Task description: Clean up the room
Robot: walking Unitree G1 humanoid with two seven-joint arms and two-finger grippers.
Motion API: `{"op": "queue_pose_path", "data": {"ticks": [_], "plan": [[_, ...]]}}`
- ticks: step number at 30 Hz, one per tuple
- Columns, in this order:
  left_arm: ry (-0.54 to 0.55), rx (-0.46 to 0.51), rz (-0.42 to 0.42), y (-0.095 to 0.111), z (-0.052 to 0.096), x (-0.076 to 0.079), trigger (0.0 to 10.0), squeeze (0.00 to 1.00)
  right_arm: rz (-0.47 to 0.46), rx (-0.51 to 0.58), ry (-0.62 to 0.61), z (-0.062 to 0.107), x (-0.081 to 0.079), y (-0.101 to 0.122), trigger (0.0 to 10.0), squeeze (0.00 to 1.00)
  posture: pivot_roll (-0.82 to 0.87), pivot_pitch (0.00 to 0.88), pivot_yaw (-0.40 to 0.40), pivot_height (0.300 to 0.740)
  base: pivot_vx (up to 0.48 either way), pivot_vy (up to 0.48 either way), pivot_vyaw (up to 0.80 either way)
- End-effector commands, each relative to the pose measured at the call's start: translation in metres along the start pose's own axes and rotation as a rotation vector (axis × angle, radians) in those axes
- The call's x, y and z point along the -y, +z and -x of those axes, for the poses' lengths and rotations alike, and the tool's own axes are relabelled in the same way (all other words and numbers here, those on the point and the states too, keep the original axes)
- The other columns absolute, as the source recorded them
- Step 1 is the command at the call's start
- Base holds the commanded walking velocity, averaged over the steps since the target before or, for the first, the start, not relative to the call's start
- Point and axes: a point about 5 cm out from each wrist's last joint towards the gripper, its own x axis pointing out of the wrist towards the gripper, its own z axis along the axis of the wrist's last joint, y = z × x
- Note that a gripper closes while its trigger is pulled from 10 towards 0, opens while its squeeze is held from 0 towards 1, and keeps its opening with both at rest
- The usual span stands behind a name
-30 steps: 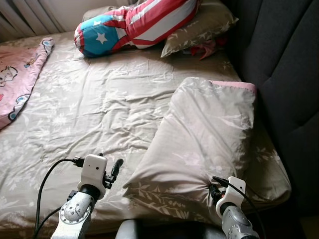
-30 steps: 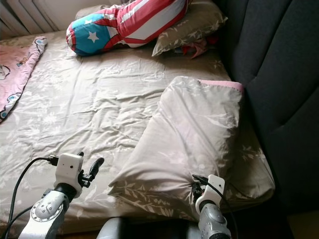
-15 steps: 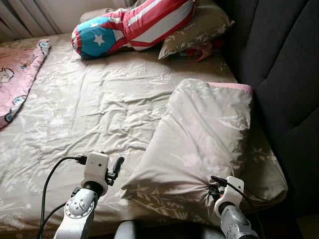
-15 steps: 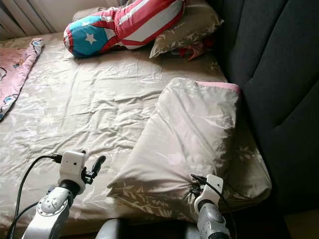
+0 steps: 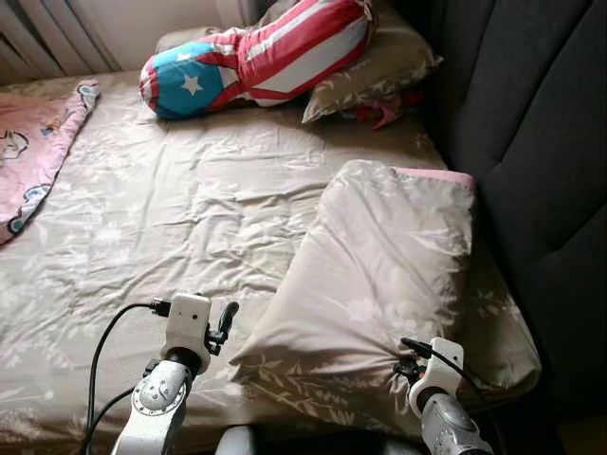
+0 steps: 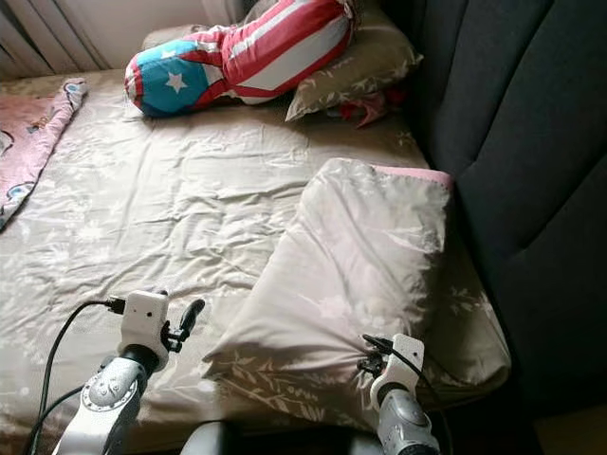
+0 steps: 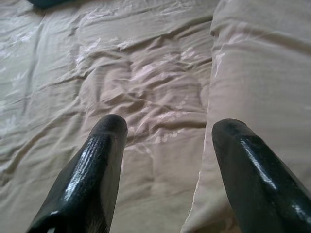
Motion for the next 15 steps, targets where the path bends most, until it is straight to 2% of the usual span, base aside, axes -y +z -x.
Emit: {"op": "queue_pose_path", "data": {"ticks": [1,5,8,9,10,15], "plan": [[0.018,-0.029,-0.008,-0.009,0.002,-0.003,10.0,0.0,0.012,0.002,0.014,0.001,-0.002,-0.002,0.0,0.0,0.05,0.075,0.044,0.67,0.0,0.0,0.0],[0.037,-0.083,0.008,-0.026,0.002,-0.004,10.0,0.0,0.034,0.007,0.017,0.001,-0.001,-0.003,0.0,0.0,0.03,0.044,0.028,0.67,0.0,0.0,0.0],[0.074,-0.121,0.056,-0.036,0.003,-0.006,10.0,0.0,0.039,0.022,0.014,0.002,0.0,-0.002,0.0,0.0,0.02,0.036,0.022,0.67,0.0,0.0,0.0],[0.095,-0.137,0.081,-0.04,0.004,-0.008,10.0,0.0,0.048,0.044,0.025,0.002,0.0,0.001,5.6,0.0,0.01,0.028,0.017,0.67,0.0,0.0,0.0],[0.101,-0.145,0.095,-0.042,0.005,-0.008,10.0,0.0,0.048,0.062,0.037,0.002,0.0,0.002,10.0,0.0,0.01,0.028,0.017,0.67,0.0,0.0,0.0],[0.111,-0.162,0.123,-0.049,0.003,-0.006,10.0,0.0,0.073,0.116,0.021,0.004,0.008,0.009,10.0,0.0,-0.02,0.006,0.004,0.67,0.0,0.0,0.0]]}}
